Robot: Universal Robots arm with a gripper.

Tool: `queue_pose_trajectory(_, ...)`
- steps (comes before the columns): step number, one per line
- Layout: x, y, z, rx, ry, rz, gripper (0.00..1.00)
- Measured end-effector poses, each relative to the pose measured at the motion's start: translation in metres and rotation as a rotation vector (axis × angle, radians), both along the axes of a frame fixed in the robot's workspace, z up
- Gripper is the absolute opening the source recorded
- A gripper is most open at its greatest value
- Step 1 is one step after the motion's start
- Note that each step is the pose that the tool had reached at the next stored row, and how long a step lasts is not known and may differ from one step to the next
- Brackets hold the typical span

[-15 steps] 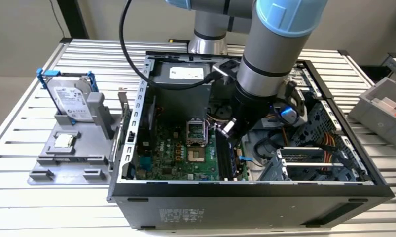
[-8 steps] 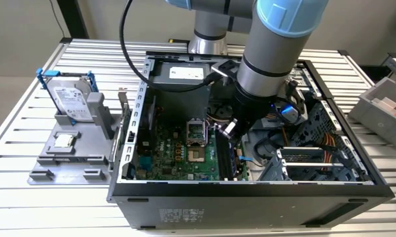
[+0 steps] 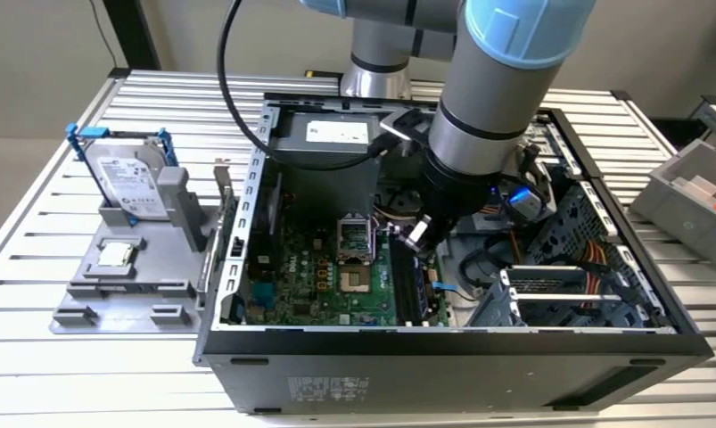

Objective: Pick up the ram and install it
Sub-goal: 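Press down the ram until it locks into place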

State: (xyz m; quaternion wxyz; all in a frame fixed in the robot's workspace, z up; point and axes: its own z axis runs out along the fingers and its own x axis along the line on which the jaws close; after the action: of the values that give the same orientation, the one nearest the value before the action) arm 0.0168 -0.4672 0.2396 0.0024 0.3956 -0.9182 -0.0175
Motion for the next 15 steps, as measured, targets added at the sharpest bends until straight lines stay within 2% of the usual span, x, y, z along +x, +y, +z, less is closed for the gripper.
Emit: queue_pose_trajectory(15,0.0,0.0005,0.0,0.0,0.0,0.097,0.0)
